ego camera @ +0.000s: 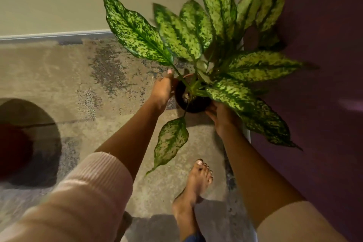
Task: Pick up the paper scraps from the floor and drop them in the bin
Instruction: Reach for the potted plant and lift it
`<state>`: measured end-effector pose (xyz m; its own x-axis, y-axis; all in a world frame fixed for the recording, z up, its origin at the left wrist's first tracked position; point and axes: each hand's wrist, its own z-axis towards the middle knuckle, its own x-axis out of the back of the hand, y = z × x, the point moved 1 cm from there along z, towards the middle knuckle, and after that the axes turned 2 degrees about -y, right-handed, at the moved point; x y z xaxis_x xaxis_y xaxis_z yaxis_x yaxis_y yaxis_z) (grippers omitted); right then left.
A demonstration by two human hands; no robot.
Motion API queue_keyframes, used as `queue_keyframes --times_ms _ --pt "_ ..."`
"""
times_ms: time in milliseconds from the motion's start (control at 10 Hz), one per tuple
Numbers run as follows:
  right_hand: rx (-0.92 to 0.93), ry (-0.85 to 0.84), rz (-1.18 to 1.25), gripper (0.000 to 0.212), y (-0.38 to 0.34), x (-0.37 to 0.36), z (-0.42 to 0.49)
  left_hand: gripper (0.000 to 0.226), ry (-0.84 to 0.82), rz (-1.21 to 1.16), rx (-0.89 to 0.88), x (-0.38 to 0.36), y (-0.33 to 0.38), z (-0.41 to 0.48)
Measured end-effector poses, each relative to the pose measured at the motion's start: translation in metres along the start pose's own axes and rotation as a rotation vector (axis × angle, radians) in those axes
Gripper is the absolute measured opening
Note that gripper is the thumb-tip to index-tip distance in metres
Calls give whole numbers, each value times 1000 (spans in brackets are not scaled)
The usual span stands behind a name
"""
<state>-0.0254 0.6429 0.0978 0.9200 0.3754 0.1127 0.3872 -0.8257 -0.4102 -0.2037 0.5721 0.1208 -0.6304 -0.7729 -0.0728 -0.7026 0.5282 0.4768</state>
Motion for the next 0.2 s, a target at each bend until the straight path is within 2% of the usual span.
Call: queue_keyframes --times_ms 100,200 --pt "12 -28 -28 35 1 -4 -14 52 -33 63 -10 6 2 -13" --pt "42 14 23 39 3 -10 -20 54 -32 90 -9 14 -3 -24"
